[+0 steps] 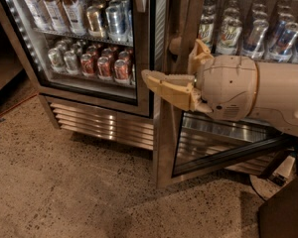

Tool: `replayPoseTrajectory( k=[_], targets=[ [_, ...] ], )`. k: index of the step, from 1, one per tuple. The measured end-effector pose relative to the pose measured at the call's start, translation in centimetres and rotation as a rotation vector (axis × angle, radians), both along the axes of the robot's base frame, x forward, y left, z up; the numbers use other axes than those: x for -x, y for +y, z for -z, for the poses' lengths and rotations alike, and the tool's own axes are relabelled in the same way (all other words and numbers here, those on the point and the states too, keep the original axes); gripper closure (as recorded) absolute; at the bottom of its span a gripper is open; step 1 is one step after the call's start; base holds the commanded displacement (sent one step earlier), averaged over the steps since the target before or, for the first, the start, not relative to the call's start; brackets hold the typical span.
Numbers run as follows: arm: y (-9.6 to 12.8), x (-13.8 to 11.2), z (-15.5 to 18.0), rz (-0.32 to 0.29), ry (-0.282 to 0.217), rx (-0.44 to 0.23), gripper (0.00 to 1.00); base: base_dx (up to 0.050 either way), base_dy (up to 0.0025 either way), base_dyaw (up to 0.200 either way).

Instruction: Open right fridge door

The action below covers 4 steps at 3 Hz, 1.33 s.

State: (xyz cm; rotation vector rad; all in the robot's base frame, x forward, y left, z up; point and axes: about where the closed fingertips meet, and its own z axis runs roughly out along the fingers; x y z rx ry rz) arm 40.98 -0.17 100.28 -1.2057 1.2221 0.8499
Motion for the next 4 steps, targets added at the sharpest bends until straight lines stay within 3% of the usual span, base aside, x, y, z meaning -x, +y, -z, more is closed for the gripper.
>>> replayPoseTrajectory(
  k=[3, 4],
  targets=[
    [0.01, 0.0, 0.0, 0.0, 0.0, 0.0, 0.12, 0.0, 0.0, 0.0],
    [0.01, 0.0, 0.0, 0.0, 0.0, 0.0, 0.0, 0.0, 0.0, 0.0]
  ],
)
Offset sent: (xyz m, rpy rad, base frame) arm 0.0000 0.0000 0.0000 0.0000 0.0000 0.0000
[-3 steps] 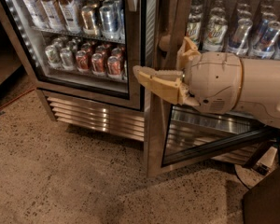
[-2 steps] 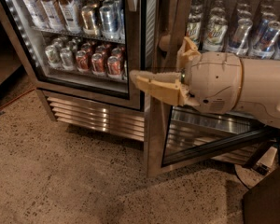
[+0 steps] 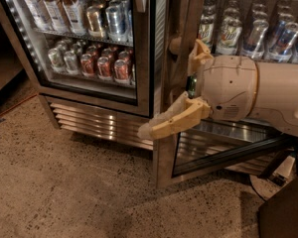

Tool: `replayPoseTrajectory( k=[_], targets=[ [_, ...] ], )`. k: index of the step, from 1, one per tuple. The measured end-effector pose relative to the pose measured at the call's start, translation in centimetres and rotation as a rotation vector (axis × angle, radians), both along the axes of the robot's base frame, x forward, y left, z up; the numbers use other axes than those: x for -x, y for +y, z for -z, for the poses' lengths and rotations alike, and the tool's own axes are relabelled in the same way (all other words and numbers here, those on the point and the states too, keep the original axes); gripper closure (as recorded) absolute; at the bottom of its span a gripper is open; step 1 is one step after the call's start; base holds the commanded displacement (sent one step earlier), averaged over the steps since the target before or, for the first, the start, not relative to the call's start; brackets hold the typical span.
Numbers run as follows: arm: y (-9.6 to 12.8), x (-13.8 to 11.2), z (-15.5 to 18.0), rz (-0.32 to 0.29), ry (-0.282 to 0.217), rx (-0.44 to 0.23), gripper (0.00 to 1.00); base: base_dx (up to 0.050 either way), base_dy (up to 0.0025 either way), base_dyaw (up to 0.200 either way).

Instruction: Open right fridge door

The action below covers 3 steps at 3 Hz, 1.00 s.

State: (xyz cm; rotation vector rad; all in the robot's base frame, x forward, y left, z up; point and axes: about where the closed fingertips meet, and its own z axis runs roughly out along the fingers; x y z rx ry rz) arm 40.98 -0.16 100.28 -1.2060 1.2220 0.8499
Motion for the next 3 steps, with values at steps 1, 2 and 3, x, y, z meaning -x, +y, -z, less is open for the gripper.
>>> replayPoseTrajectory(
  k=[1, 2, 3],
  targets=[
    [0.0, 0.0, 0.0, 0.0, 0.0, 0.0, 0.0, 0.0, 0.0, 0.0],
    [-1.1, -0.3, -0.1, 0.0, 0.0, 0.0, 0.0, 0.0, 0.0, 0.0],
    [-1.6, -1.0, -0.1, 0.0, 0.0, 0.0, 0.0, 0.0, 0.0, 0.0]
  ],
)
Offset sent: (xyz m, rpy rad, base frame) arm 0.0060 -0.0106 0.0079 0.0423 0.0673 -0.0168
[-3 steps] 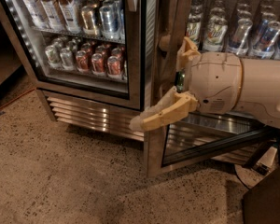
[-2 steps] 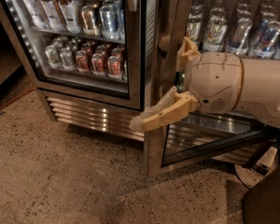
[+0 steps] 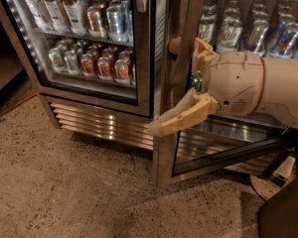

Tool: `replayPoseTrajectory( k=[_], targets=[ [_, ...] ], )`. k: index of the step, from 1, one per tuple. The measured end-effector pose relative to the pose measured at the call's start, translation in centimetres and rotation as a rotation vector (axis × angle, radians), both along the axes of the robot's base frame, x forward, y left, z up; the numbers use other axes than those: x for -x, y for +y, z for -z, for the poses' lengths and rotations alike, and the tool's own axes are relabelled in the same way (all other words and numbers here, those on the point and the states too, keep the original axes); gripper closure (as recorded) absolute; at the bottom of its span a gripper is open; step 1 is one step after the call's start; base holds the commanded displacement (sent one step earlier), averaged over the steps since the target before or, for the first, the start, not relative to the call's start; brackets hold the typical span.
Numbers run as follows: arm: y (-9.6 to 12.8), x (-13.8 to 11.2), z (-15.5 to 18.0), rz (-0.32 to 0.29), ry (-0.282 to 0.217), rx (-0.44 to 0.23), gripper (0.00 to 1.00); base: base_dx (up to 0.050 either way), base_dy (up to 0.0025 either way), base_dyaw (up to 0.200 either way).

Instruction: Open right fridge door

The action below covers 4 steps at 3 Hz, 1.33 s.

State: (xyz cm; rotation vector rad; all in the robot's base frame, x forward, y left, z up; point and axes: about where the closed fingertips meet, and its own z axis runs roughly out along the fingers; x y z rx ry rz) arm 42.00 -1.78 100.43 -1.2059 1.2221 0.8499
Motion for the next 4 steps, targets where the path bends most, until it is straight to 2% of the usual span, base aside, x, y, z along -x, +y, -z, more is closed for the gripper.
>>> replayPoseTrajectory(
  k=[2, 3, 4],
  targets=[
    [-0.6, -0.8, -0.1, 0.0, 0.0, 0.0, 0.0, 0.0, 0.0, 0.0],
    [-3.4, -0.4, -1.1, 0.116, 0.008, -0.044, 0.0, 0.0, 0.0, 0.0],
    [-6.6, 0.1, -2.1, 0.202, 0.015, -0.086, 0.0, 0.0, 0.0, 0.0]
  ],
)
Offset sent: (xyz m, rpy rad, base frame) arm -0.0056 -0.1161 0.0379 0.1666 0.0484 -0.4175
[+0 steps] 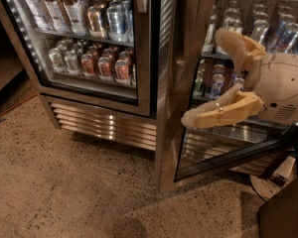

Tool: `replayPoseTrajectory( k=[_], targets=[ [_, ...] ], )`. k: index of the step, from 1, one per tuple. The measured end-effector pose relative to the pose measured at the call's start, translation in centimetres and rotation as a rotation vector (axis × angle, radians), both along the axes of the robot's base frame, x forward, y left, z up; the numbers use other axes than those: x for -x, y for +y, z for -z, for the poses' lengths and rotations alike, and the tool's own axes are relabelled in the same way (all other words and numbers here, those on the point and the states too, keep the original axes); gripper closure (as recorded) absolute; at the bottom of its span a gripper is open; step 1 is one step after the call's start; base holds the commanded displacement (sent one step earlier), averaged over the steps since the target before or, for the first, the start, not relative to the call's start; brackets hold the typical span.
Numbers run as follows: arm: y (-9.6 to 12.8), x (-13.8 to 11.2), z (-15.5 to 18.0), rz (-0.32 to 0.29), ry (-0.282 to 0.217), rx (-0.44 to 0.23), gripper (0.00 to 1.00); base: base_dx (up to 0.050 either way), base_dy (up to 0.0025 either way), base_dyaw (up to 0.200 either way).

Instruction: Open right fridge door

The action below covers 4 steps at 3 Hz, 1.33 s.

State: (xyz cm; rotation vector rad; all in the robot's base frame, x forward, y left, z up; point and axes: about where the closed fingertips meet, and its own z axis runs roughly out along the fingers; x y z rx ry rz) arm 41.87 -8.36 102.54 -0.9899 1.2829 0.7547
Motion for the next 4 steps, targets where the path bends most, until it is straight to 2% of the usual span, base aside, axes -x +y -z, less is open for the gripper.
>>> replayPoseTrajectory(
  k=[1, 2, 3, 4],
  targets=[
    [0.3, 0.1, -0.1, -0.004, 0.002, 0.013, 0.0, 0.0, 0.0, 0.0],
    [0.5, -0.3, 0.2, 0.07, 0.007, 0.155, 0.0, 0.0, 0.0, 0.0],
    [1.0, -1.0, -0.9, 0.214, 0.018, 0.366, 0.0, 0.0, 0.0, 0.0],
    [1.1, -0.8, -0.5, 0.241, 0.047, 0.423, 0.0, 0.0, 0.0, 0.0]
  ],
)
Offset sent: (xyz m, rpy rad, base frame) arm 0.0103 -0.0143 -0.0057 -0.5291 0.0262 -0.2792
